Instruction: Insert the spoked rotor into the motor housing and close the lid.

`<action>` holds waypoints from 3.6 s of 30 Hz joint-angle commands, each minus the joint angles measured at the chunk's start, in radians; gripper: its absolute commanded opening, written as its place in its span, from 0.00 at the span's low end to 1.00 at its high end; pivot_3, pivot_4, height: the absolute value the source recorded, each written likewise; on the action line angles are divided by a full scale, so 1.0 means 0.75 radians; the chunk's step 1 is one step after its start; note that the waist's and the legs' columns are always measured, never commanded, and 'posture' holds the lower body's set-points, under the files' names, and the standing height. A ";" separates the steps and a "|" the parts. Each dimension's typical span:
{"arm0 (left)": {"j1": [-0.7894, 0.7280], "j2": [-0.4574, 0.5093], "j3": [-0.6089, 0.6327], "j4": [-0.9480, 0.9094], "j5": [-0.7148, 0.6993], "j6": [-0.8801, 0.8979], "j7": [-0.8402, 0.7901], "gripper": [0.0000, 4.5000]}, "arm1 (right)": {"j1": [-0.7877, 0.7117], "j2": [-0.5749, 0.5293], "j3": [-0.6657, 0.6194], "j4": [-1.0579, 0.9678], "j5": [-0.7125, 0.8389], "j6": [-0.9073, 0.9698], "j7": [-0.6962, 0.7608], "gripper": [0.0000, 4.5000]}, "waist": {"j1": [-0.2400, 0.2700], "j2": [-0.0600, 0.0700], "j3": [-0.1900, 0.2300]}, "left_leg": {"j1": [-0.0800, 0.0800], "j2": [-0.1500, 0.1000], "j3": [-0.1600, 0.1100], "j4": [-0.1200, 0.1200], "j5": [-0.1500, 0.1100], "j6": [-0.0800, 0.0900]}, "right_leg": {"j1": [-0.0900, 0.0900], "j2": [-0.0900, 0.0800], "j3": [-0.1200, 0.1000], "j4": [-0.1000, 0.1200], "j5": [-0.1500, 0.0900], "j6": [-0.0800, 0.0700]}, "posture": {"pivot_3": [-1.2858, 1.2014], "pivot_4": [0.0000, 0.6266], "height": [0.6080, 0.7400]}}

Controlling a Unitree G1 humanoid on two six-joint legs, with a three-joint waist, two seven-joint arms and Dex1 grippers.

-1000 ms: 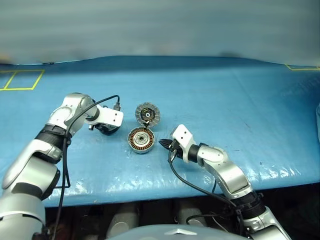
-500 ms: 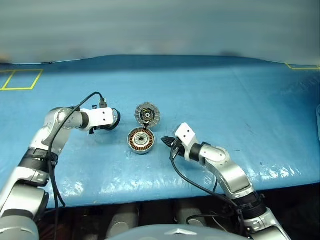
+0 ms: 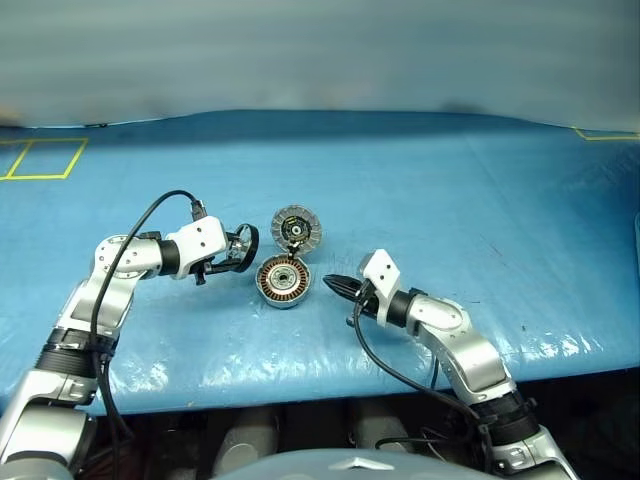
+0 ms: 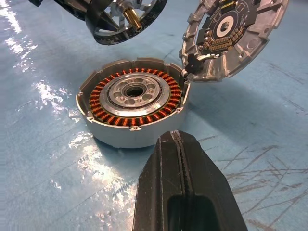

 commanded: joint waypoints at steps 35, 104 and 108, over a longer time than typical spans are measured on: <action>-0.268 -0.094 -0.121 0.073 -0.115 0.178 -0.338 0.40 | 0.066 -0.005 -0.005 0.026 0.024 -0.121 0.052 0.00 | 0.012 0.000 0.000 | 0.000 0.000 0.000 -0.002 0.000 0.000 | 0.000 0.000 0.000 -0.001 -0.001 -0.001 | 0.52 0.24 1.00; -0.132 -0.107 -0.054 -0.013 -0.118 0.122 -0.156 0.83 | 0.060 0.023 -0.020 0.038 -0.001 -0.157 -0.003 0.00 | 0.010 -0.001 0.001 | 0.000 0.000 0.000 -0.005 0.000 0.000 | -0.001 0.000 0.000 -0.002 -0.001 -0.002 | 0.52 0.24 1.00; 0.005 -0.091 -0.043 -0.135 -0.113 0.145 -0.097 0.83 | 0.025 0.043 -0.027 -0.004 0.010 -0.143 -0.022 0.00 | 0.009 -0.001 0.001 | 0.001 0.001 0.001 -0.008 0.000 0.000 | -0.002 -0.001 0.001 -0.003 -0.002 -0.003 | 0.52 0.24 1.00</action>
